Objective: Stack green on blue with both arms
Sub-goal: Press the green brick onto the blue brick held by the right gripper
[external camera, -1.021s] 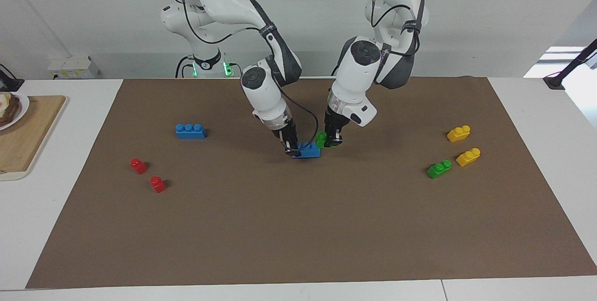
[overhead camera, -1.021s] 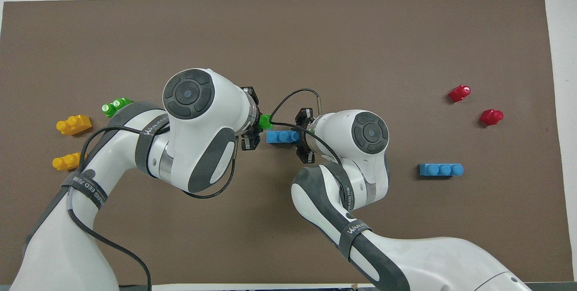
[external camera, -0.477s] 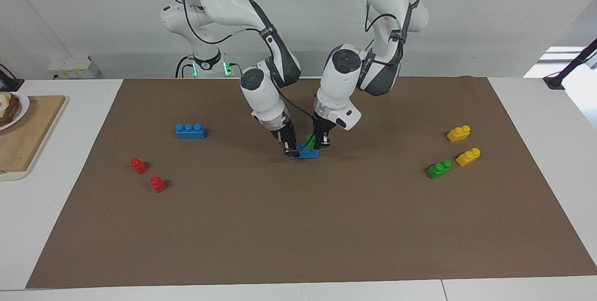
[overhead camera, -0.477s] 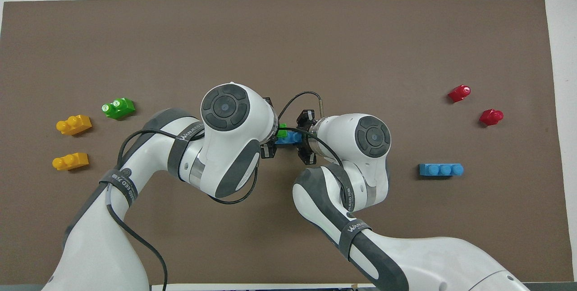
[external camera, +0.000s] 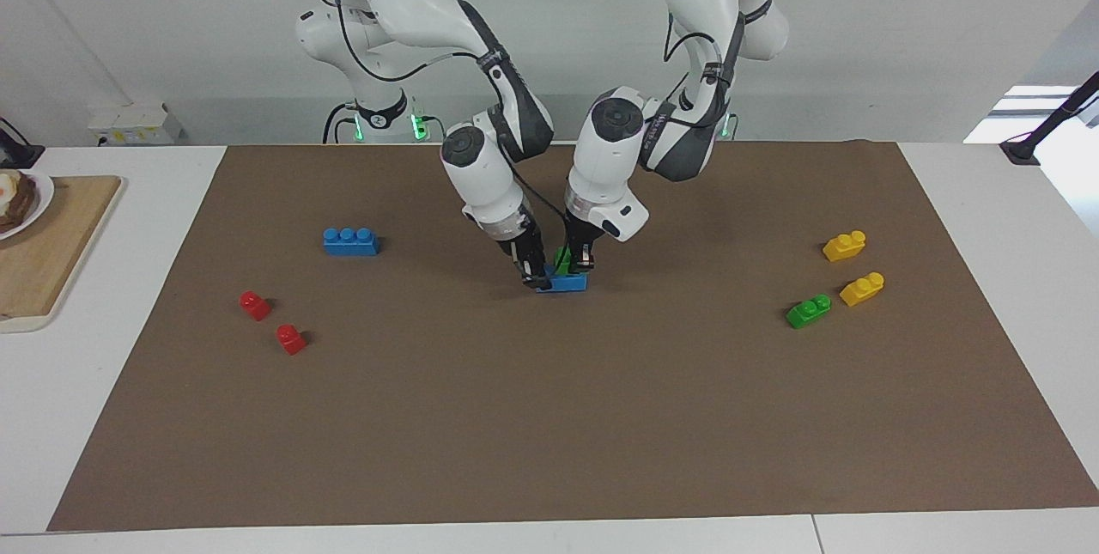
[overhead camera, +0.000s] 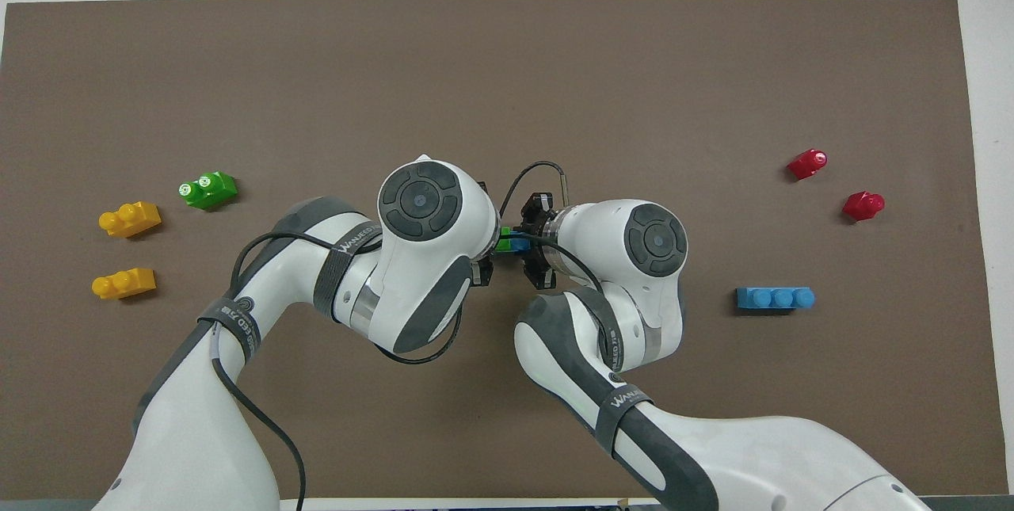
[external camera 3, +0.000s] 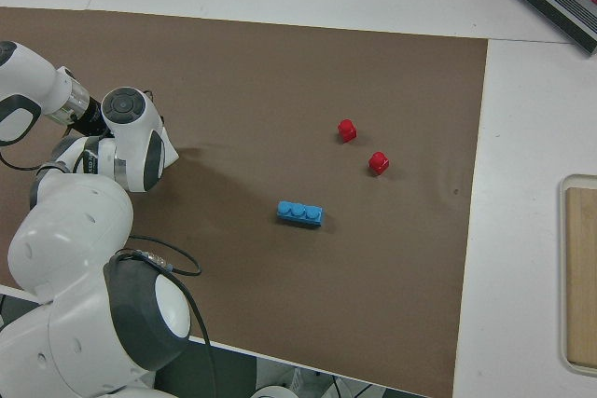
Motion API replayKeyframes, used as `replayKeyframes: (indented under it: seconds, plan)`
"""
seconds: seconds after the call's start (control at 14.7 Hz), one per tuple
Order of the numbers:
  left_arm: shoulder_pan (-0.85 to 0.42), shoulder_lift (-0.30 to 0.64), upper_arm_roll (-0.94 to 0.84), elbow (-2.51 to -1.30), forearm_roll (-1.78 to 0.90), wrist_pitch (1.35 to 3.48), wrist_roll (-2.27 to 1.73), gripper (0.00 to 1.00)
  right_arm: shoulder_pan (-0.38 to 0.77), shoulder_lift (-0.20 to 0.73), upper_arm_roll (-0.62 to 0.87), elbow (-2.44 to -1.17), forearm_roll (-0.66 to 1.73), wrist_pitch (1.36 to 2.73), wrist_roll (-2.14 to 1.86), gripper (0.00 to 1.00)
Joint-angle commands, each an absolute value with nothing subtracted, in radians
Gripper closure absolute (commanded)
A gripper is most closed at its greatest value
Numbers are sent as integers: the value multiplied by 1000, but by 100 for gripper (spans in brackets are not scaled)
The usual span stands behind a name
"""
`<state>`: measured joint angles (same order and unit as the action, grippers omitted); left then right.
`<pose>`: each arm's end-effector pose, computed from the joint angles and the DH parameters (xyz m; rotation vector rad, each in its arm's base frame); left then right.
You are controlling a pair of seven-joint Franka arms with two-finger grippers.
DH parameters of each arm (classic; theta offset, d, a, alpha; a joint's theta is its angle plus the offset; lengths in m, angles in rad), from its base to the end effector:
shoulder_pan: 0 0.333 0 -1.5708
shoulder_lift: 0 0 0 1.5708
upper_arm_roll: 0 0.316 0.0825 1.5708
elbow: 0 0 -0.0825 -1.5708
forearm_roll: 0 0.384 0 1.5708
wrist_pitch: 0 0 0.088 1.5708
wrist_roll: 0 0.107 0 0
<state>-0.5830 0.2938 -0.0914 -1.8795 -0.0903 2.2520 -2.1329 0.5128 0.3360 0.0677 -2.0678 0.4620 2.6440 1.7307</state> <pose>0.4924 -0.3927 0.3631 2.2092 2.0946 -0.1281 0.5175 0.3238 0.2908 -2.0140 1.9502 0.2413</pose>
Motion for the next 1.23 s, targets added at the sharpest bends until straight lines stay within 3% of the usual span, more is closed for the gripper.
replayKeyframes:
  seconds: [0.0,0.89,0.95,1.02,1.09,1.16]
  plan:
    - [-594,288,-80,-1897,-61,2278,-2140,100,512,334,71,-2098,488,2668,1689,100]
    - [-600,290,-80,-1971,-60,2364,-2146,100,512,334,71,-2098,486,2668,1689,100]
    - [-598,290,-80,-1968,-57,2362,-2141,80,512,334,71,-2098,486,2668,1689,100]
    - [-597,290,-80,-1965,-57,2358,-2141,8,512,334,71,-2098,486,2668,1687,100]
    - [-597,290,-78,-1959,-52,2347,-2140,0,512,334,71,-2098,488,2668,1689,100]
    - [-595,290,-78,-1953,-37,2341,-2138,0,512,334,71,-2098,486,2668,1689,100]
